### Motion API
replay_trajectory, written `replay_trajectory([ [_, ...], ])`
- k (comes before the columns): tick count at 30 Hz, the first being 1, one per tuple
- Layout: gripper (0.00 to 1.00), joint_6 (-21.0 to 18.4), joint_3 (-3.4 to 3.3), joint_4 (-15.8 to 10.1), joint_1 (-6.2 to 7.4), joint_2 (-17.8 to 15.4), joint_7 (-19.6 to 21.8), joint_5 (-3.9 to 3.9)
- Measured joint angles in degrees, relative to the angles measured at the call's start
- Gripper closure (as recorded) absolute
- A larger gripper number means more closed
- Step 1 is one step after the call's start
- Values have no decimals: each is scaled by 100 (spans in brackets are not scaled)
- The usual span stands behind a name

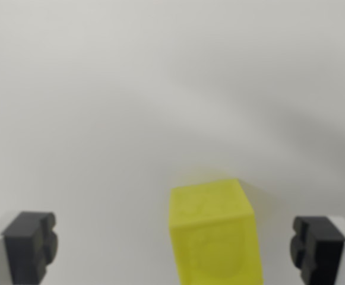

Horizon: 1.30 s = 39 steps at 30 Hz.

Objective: Pick yellow cube

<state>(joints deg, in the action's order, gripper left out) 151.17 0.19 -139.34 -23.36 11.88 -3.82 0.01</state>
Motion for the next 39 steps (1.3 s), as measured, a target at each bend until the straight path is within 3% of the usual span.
replay_trajectory([
  [23, 0, 868, 5, -152, -775, 715, -1469, -18],
  [39, 0, 1354, 5, -20, -799, 1338, -1527, -33],
])
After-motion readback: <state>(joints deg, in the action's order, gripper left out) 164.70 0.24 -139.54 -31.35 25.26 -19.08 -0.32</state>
